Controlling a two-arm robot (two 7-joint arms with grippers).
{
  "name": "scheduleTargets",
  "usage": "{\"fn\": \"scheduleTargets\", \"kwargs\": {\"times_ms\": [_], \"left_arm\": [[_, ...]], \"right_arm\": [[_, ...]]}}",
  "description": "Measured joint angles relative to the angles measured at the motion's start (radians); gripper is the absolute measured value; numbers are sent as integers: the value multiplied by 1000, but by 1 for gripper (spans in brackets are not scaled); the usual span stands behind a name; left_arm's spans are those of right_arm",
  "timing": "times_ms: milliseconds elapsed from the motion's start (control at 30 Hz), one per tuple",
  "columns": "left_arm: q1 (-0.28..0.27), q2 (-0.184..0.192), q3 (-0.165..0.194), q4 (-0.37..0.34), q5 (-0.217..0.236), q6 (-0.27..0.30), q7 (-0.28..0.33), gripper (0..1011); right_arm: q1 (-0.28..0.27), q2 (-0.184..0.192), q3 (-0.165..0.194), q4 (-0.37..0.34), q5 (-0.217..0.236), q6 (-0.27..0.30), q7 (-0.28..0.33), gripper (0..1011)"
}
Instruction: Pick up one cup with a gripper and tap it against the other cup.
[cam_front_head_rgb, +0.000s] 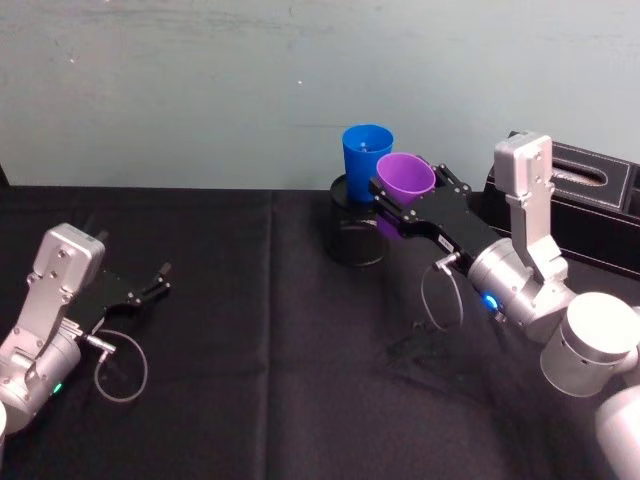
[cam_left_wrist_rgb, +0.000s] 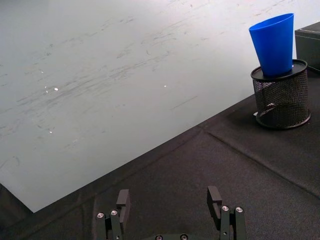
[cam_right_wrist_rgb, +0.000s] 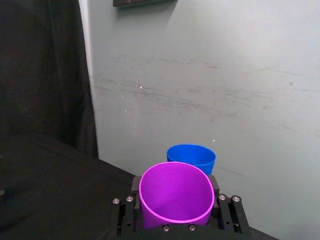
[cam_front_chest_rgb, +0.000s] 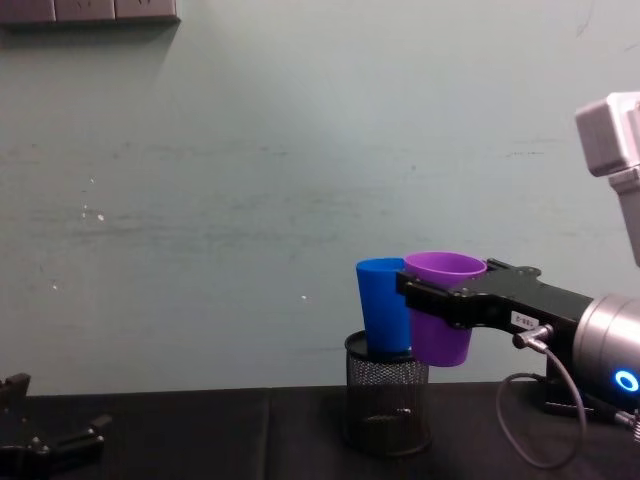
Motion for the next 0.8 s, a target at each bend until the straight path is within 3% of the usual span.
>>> {"fn": "scheduleTargets", "kwargs": {"times_ms": [800], "left_arm": [[0,0,0,0,0,0,0,1011]], "right_arm": [[115,-37,-10,190,-1,-62,39,757]]}}
